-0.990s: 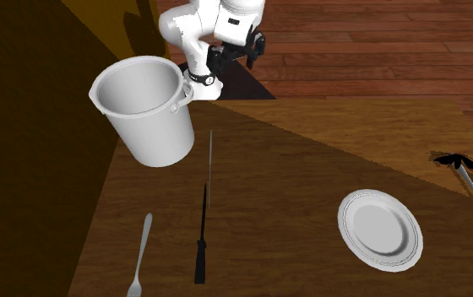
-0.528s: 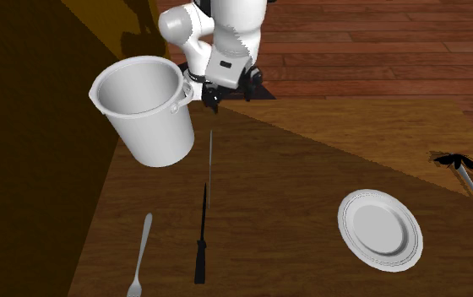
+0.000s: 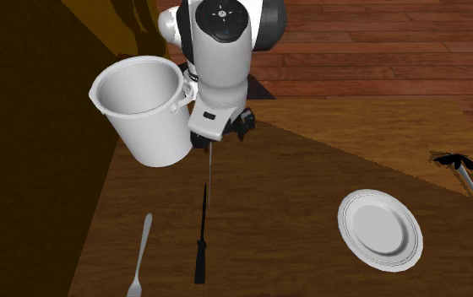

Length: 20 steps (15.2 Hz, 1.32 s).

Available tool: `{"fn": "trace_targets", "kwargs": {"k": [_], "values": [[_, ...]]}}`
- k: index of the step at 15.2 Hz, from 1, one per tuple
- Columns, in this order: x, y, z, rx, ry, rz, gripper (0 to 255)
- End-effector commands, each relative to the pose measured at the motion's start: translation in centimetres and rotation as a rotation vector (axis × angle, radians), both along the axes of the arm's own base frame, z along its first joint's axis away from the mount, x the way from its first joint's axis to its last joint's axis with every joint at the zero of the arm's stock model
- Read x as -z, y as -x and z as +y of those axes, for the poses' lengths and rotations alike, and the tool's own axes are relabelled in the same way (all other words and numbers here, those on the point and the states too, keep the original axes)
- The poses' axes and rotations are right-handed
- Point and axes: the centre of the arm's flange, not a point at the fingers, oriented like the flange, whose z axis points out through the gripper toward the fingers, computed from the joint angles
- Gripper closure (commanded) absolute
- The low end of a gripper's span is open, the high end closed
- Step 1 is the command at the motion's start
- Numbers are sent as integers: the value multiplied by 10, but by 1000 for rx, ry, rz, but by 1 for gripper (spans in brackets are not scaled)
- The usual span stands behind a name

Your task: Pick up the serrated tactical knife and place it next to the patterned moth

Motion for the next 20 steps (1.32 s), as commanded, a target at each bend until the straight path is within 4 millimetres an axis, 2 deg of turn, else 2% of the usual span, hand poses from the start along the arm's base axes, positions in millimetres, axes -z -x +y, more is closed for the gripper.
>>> {"fn": "trace_targets", "kwargs": {"k": [1,16,20], "values": [[8,-15,-17,13,1,-10,0],[65,-132,-157,114,4,-77,0],[82,-136,-162,117,4,-79,0]]}}
